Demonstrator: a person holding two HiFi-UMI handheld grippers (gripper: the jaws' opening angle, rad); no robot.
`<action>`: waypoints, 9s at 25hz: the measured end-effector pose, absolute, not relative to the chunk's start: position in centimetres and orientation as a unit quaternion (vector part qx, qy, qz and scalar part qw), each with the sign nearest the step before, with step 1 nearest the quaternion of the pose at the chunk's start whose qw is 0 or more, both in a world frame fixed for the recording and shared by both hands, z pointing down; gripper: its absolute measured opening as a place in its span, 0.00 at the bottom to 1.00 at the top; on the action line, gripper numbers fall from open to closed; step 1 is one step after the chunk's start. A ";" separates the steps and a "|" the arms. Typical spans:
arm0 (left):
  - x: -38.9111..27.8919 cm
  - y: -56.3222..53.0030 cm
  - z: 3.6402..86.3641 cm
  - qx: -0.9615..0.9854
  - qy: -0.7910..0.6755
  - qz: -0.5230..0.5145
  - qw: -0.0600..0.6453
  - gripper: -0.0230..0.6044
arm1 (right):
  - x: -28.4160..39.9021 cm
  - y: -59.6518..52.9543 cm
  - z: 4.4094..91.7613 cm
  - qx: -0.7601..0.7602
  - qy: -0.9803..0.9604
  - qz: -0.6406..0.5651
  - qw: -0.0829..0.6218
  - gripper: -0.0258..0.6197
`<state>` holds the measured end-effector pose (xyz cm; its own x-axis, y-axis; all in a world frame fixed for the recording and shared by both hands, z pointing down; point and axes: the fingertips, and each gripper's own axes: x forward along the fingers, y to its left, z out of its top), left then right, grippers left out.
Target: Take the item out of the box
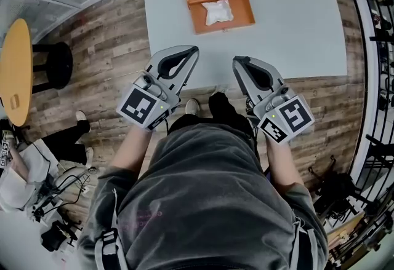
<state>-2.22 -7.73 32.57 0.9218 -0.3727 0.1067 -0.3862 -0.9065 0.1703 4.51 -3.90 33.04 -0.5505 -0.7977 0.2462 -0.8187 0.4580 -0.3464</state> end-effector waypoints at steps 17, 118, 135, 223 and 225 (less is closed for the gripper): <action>2.5 -13.4 35.9 0.955 -0.262 0.072 0.116 0.06 | 9.3 -9.3 34.7 0.418 -0.877 0.235 0.041 0.04; 10.5 -23.3 65.1 0.831 -0.062 0.553 0.030 0.32 | 15.5 -18.4 44.9 0.402 -0.848 0.343 0.048 0.04; 10.1 -23.3 66.1 0.814 -0.060 0.577 0.027 0.19 | 15.9 -18.2 44.7 0.408 -0.845 0.341 0.047 0.04; 4.5 -22.9 32.7 0.945 -0.194 0.259 -0.054 0.06 | 9.7 -17.2 27.3 0.490 -0.858 0.154 0.017 0.04; 4.1 -22.9 31.9 0.947 -0.199 0.247 -0.056 0.06 | 9.4 -17.2 26.9 0.490 -0.859 0.147 0.019 0.04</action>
<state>4.15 -22.91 31.91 0.7987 -0.4051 0.4450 -0.3495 -0.9142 -0.2050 9.41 -17.16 26.86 -0.5190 -0.8361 0.1776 -0.8475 0.4763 -0.2342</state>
